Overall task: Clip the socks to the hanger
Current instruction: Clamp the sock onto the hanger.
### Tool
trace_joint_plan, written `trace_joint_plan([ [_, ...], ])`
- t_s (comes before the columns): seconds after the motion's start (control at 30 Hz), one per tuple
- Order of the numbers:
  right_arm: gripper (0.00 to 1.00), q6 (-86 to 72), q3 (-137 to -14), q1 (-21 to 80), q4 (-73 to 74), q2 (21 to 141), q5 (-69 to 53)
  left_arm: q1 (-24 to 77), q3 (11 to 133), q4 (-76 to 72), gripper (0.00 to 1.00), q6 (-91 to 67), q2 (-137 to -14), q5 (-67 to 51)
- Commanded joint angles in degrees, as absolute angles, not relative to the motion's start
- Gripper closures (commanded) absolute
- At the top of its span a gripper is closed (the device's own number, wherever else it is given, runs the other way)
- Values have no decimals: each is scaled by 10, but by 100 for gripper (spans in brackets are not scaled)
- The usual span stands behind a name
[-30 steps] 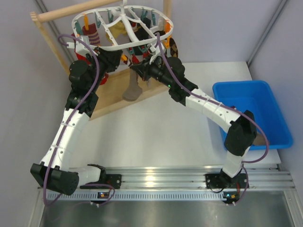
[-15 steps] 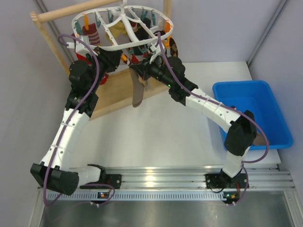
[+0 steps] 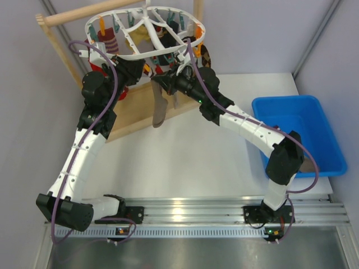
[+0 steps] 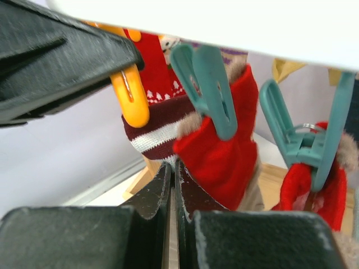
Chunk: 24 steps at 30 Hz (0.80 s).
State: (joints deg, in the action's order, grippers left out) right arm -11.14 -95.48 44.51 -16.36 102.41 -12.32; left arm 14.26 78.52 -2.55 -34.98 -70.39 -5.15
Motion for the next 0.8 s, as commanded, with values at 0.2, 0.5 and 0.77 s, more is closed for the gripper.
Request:
trace_joint_plan([
  [0.2,100,-107,-1015,460,-214,1008,-122,142,784,-33,100,-361,-719,-69],
  [0.5,100,-98,-1000,454,-206,1001,-107,140,800,-33,57,-358,-699,-54],
  [0.77,100,-85,-992,439,-205,994,-105,137,796,-16,46,-329,-644,-51],
])
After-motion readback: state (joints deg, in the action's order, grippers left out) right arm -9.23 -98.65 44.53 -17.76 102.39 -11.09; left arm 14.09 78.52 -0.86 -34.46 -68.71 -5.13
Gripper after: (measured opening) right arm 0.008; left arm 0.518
